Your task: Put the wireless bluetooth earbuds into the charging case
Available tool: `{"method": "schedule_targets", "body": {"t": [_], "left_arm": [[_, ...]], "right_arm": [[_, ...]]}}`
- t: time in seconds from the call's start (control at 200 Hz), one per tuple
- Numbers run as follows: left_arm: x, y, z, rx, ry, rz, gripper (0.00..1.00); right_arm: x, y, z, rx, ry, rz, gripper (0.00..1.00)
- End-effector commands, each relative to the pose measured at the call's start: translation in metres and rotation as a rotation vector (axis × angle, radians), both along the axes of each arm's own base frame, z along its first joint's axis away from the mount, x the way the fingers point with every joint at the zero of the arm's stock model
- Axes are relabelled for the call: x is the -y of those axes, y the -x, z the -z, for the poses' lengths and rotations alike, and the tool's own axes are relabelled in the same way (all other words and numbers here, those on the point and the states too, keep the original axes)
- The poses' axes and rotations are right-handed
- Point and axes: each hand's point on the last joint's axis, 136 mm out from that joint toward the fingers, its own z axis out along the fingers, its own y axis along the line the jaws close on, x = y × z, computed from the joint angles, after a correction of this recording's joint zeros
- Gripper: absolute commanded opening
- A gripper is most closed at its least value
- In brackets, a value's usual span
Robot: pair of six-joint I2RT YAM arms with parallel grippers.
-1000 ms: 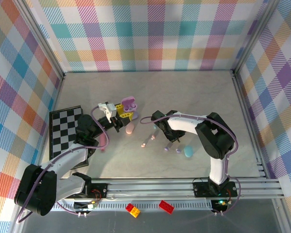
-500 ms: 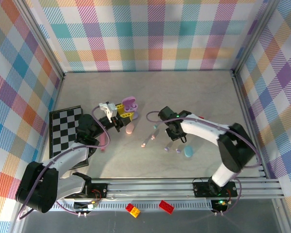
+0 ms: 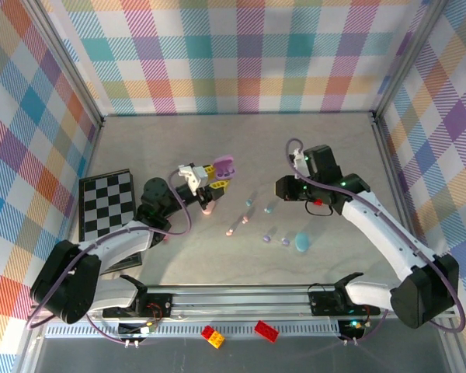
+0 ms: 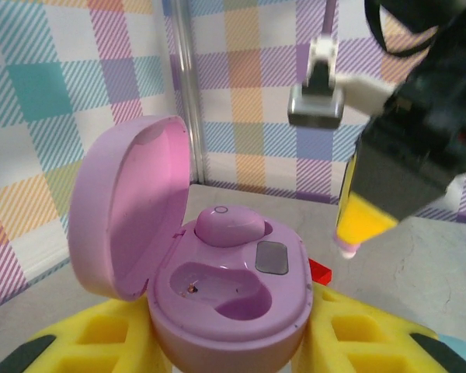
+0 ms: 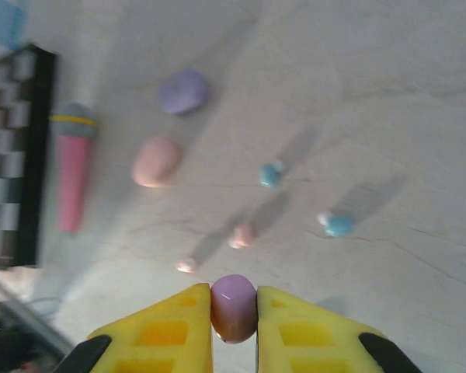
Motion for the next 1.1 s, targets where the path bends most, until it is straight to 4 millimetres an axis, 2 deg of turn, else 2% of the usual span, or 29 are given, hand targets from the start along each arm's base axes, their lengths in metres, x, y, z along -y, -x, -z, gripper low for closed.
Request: {"method": "schedule_targets", "body": {"t": [0.0, 0.19, 0.33, 0.69, 1.095], "left_arm": [[0.015, -0.006, -0.008, 0.064, -0.024, -0.002, 0.37], [0.044, -0.008, -0.003, 0.073, -0.020, 0.029, 0.36], [0.064, -0.009, 0.003, 0.081, -0.042, 0.039, 0.36], [0.099, -0.005, 0.011, 0.110, -0.091, 0.065, 0.36], [0.103, -0.004, 0.007, 0.117, -0.087, 0.048, 0.35]], "right_arm": [[-0.026, 0.010, -0.056, 0.041, -0.222, -0.114, 0.18], [-0.040, 0.015, -0.089, 0.060, -0.329, -0.185, 0.18], [-0.044, 0.013, -0.099, 0.076, -0.349, -0.204, 0.18], [-0.044, 0.004, -0.083, 0.055, -0.309, -0.188, 0.18], [-0.043, -0.005, -0.060, 0.016, -0.263, -0.157, 0.17]]}}
